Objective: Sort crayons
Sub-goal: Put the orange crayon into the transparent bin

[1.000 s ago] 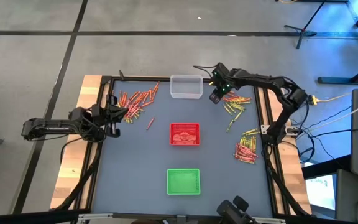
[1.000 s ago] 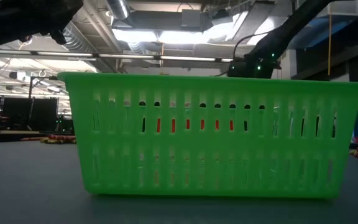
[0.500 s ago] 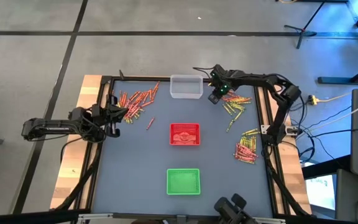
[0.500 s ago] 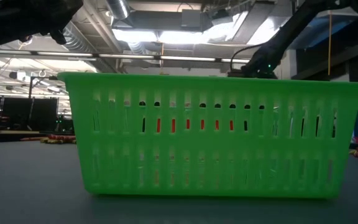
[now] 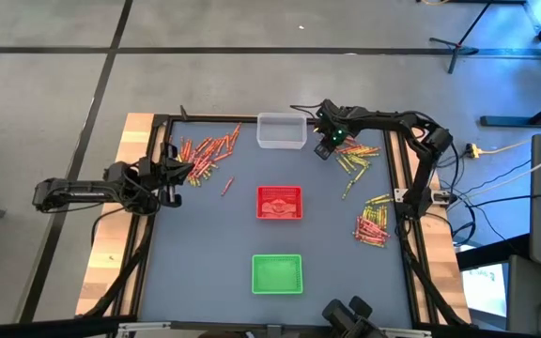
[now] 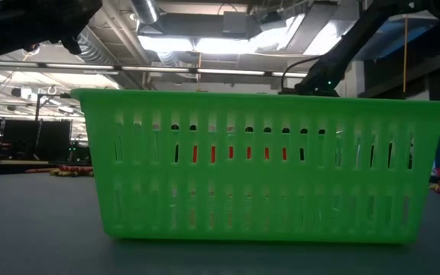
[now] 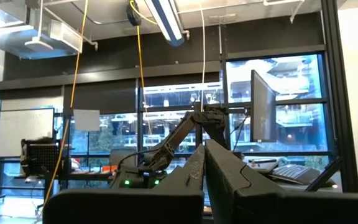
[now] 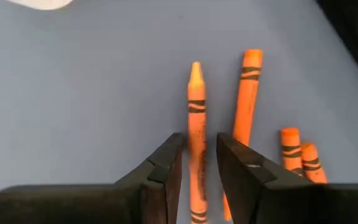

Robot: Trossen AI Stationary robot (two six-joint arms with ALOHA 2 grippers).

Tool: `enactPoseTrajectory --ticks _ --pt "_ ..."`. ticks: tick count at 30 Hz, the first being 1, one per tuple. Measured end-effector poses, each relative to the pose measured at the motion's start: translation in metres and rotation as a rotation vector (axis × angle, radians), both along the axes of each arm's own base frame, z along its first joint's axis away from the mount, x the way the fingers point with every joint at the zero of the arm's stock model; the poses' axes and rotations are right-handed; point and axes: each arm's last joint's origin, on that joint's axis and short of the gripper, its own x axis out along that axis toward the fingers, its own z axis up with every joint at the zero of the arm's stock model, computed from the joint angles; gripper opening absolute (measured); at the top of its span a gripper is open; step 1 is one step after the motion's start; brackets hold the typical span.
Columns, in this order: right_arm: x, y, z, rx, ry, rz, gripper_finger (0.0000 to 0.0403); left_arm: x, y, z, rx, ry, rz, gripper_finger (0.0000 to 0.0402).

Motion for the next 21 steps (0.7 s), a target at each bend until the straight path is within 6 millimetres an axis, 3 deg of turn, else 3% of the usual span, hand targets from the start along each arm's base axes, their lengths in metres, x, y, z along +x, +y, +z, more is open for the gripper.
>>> enactPoseTrajectory --ticks 7,16,21 --pt "0.000 0.000 -0.006 0.013 0.017 0.009 0.0094 0.000 0.000 0.000 0.000 -0.001 -0.001 0.0000" --pt "0.003 -0.002 -0.002 -0.001 0.020 0.038 0.0010 0.000 0.000 0.000 0.002 -0.004 -0.001 0.0000" --pt "0.010 -0.006 0.015 -0.029 0.010 0.052 0.0024 0.000 0.000 0.001 0.001 -0.007 0.004 0.0000"
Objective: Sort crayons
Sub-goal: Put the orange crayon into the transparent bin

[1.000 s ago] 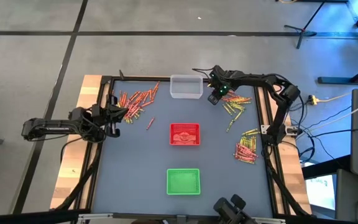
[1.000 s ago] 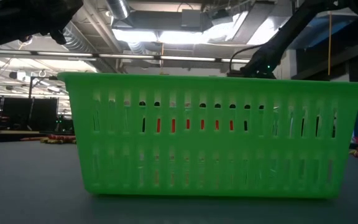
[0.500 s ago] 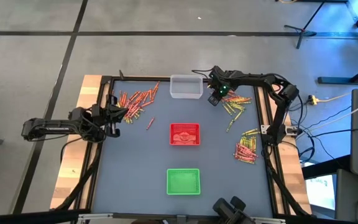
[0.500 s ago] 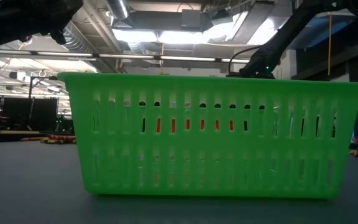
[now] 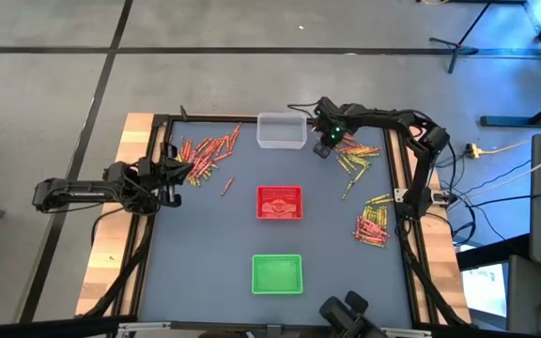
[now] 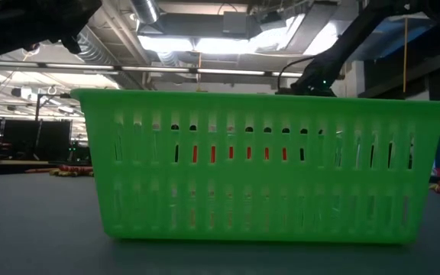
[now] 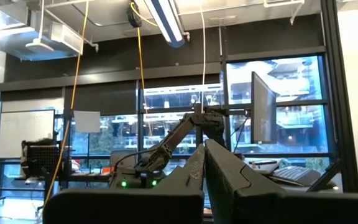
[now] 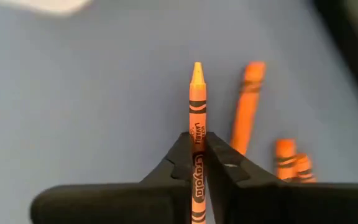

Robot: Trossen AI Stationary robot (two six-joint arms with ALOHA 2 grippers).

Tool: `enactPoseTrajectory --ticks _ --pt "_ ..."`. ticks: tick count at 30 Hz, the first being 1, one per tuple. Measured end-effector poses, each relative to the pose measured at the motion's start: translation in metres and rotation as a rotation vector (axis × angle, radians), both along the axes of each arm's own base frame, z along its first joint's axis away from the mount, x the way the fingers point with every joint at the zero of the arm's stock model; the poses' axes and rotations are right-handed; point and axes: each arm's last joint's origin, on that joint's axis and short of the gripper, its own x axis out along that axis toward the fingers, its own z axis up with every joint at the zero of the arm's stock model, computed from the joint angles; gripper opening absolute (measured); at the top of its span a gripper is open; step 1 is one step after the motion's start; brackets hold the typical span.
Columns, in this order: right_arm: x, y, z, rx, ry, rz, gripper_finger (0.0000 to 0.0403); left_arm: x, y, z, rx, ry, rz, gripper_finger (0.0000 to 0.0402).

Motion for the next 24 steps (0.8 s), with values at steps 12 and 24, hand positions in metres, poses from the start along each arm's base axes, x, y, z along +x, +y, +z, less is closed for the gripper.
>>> enactPoseTrajectory --ticks 12,24 --pt "0.038 0.011 0.108 -0.237 -0.170 0.104 0.0017 0.000 0.000 0.000 0.001 0.000 0.001 0.0000" --pt "0.091 0.021 0.107 -0.352 -0.422 0.290 0.0025 0.000 0.000 0.000 0.001 -0.001 0.001 0.0000"
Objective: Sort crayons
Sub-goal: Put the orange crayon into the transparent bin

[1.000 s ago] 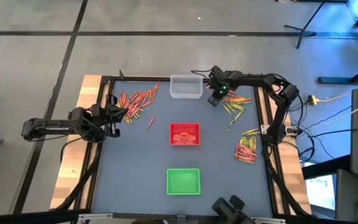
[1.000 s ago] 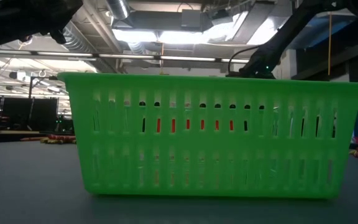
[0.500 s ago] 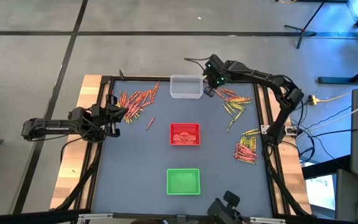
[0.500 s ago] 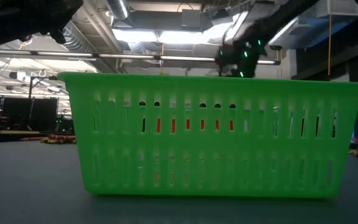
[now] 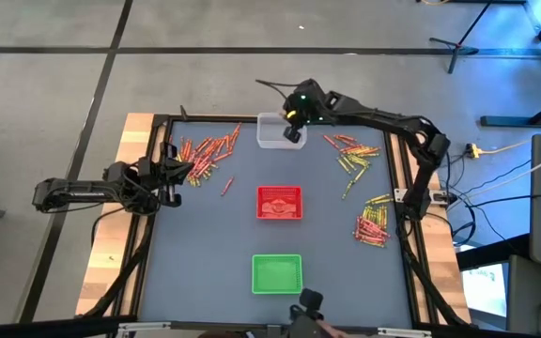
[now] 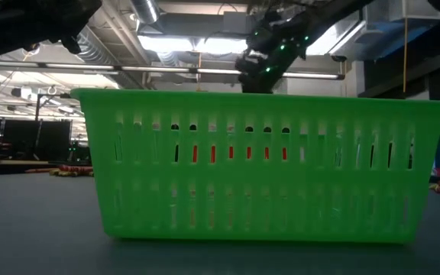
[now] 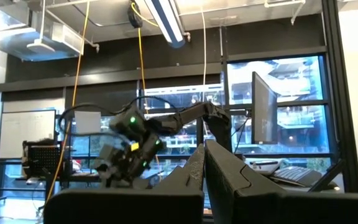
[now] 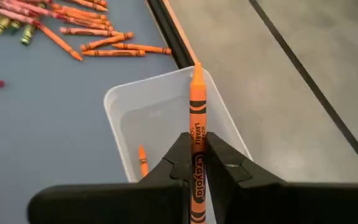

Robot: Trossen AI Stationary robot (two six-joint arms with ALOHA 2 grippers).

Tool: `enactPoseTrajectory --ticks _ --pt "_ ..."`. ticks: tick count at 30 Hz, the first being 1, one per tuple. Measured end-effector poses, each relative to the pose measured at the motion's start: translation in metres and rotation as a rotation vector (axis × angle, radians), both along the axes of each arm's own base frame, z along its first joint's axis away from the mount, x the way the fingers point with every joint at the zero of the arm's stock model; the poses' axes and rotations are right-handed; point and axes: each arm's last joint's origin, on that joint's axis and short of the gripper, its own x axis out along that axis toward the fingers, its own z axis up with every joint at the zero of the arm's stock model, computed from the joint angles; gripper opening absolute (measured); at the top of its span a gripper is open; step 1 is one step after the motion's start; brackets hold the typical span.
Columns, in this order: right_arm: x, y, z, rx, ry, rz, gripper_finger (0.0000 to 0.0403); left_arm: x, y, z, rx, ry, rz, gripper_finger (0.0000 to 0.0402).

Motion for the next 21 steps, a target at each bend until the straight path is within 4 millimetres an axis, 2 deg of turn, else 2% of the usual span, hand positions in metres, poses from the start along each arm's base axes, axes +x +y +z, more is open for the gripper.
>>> enactPoseTrajectory --ticks 8,21 --pt "0.016 -0.008 -0.054 0.079 0.108 0.026 0.0025 0.000 0.000 0.001 0.008 -0.006 0.005 0.0000" --pt "0.021 -0.011 -0.083 0.137 0.161 0.031 0.0026 0.000 0.000 0.000 0.000 0.002 -0.005 0.0000"
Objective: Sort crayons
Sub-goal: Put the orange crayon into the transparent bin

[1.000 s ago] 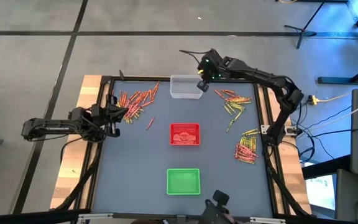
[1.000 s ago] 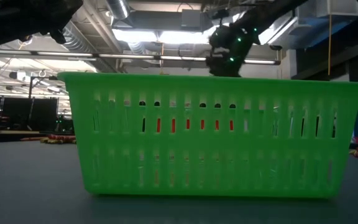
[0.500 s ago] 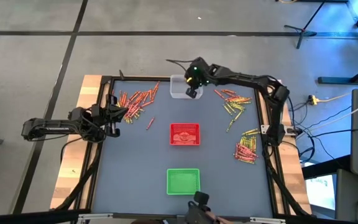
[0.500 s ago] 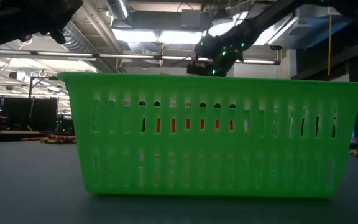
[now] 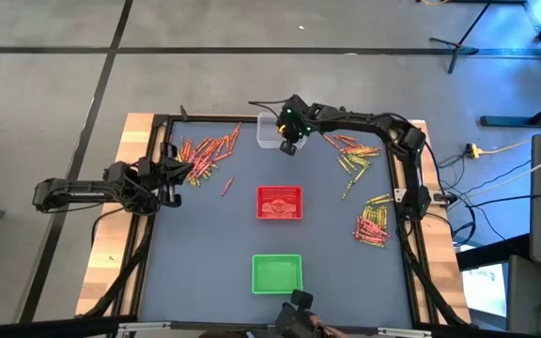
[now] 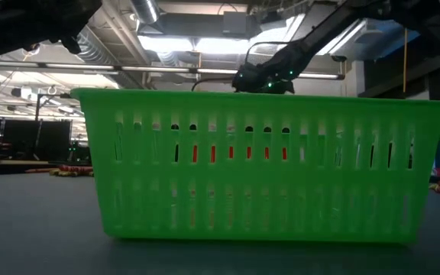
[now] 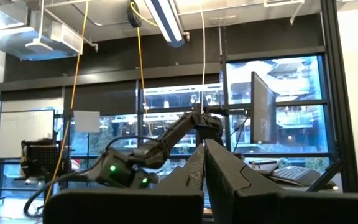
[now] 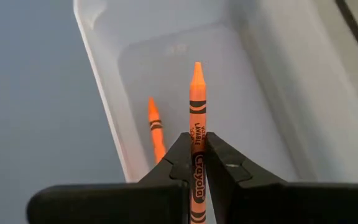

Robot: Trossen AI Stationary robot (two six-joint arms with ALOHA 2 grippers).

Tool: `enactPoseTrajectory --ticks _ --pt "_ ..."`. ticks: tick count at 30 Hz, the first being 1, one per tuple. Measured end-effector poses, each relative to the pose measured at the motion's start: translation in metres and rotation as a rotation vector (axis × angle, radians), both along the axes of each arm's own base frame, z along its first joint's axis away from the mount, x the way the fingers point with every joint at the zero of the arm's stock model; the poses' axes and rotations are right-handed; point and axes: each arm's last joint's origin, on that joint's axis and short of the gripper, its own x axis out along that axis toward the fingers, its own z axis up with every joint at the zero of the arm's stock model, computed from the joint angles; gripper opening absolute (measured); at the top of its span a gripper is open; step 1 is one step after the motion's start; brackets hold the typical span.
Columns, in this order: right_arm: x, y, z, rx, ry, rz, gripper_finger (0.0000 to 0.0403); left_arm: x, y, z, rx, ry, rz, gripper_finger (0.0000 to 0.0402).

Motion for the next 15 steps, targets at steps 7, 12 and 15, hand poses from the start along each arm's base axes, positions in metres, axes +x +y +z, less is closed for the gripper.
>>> enactPoseTrajectory --ticks 7,12,15 --pt "0.000 0.000 0.005 -0.011 -0.015 0.003 0.0062 0.000 0.000 0.000 0.001 -0.004 0.001 0.0000" --pt "-0.002 0.001 0.008 -0.015 -0.004 0.004 0.0120 0.000 0.000 0.000 0.001 -0.005 0.001 0.0000" --pt "-0.008 0.004 0.027 -0.044 -0.011 0.013 0.0143 0.000 0.000 0.000 0.001 -0.004 0.001 0.0000"
